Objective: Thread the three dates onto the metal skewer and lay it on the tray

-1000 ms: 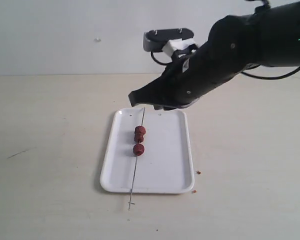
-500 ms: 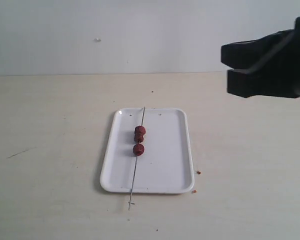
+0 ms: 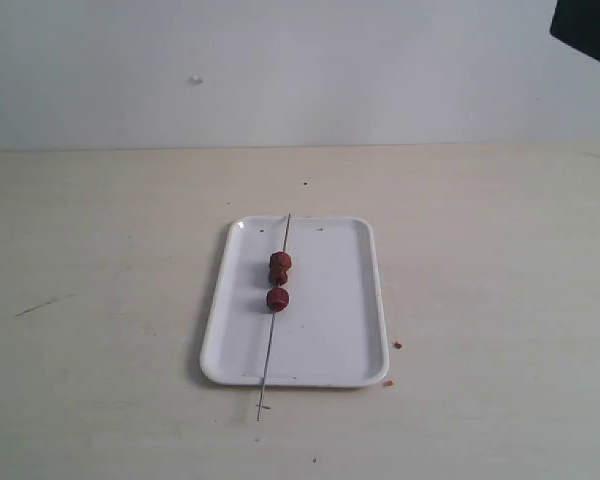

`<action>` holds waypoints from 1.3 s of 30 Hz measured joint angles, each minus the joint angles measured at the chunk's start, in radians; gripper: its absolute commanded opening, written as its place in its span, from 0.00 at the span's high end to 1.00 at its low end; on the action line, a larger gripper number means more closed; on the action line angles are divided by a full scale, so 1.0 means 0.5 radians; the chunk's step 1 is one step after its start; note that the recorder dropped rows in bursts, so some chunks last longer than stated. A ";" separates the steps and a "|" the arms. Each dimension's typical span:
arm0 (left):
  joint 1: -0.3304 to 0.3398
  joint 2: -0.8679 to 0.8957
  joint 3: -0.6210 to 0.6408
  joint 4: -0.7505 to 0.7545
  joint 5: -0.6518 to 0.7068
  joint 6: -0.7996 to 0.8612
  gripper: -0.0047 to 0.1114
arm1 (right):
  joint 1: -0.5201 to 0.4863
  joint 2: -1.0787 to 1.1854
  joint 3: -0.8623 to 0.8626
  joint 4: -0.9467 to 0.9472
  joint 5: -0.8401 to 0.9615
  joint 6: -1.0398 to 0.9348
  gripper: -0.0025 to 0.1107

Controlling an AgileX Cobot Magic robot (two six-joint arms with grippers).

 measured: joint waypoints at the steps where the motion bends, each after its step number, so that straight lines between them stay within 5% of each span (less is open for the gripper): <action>1: 0.000 0.000 0.000 0.000 0.000 0.000 0.96 | -0.005 0.002 0.000 0.000 0.015 0.000 0.98; 13: 0.000 0.000 0.000 0.000 0.000 0.000 0.96 | -1.033 -0.599 0.426 0.187 0.128 -0.014 0.98; 29: 0.000 0.000 0.000 0.000 0.000 0.000 0.96 | -1.135 -0.946 0.556 0.102 0.287 -0.130 0.98; 39: 0.000 0.000 0.000 0.000 0.000 0.000 0.96 | -1.171 -1.280 0.815 -0.367 0.380 0.250 0.98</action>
